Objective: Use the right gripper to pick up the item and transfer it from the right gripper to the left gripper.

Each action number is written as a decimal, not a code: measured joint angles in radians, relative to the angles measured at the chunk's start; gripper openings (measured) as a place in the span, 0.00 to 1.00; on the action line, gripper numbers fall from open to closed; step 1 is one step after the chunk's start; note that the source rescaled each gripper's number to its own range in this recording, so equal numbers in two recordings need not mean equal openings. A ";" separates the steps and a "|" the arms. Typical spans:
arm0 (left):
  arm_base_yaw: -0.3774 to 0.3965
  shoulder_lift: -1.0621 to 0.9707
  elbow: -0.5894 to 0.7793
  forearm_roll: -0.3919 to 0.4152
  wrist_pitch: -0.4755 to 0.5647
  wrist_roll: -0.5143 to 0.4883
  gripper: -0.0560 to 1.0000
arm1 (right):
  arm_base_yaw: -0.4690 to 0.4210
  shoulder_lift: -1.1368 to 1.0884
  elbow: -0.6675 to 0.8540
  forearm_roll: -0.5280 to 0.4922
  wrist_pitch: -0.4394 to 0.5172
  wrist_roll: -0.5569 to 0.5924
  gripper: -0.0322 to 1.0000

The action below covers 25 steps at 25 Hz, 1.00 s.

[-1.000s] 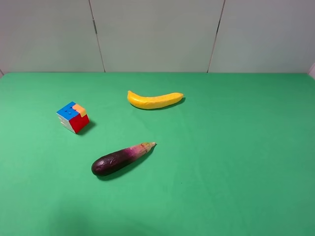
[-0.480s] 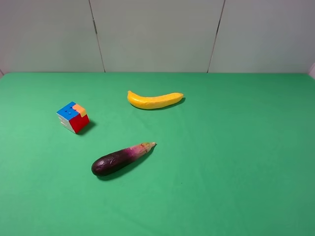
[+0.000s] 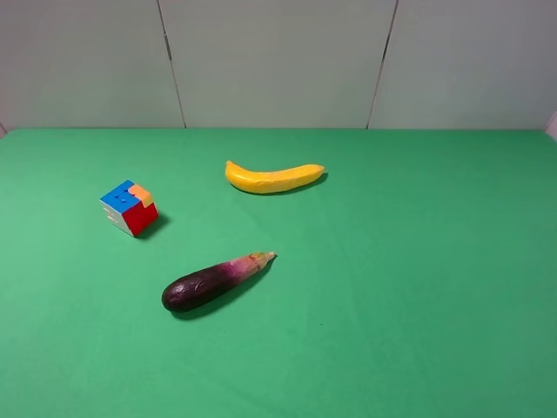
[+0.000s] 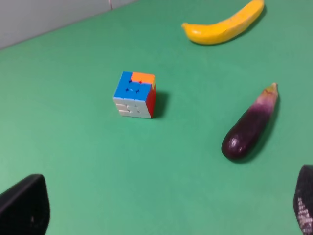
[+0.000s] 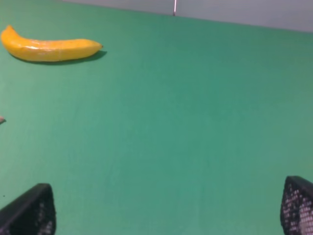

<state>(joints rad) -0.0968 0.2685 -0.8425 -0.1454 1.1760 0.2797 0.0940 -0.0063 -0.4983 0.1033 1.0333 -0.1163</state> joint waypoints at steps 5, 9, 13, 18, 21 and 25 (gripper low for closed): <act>0.064 -0.072 0.120 0.003 -0.014 0.001 1.00 | 0.000 0.000 0.000 0.000 0.000 0.000 0.99; 0.092 -0.155 0.228 0.003 -0.102 0.001 1.00 | 0.000 0.000 0.000 0.000 0.000 0.000 0.99; 0.094 -0.239 0.316 0.003 -0.140 -0.073 1.00 | 0.000 0.000 0.000 0.000 0.000 0.000 0.99; 0.094 -0.273 0.344 0.003 -0.119 -0.113 1.00 | 0.000 0.000 0.000 0.000 0.000 0.000 0.99; 0.094 -0.276 0.344 0.003 -0.118 -0.113 1.00 | 0.000 0.000 0.000 0.000 0.000 0.000 0.99; 0.094 -0.276 0.344 0.003 -0.118 -0.113 1.00 | 0.000 0.000 0.000 0.000 0.000 0.000 0.99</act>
<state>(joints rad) -0.0029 -0.0071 -0.4988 -0.1425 1.0582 0.1669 0.0940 -0.0063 -0.4983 0.1037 1.0333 -0.1163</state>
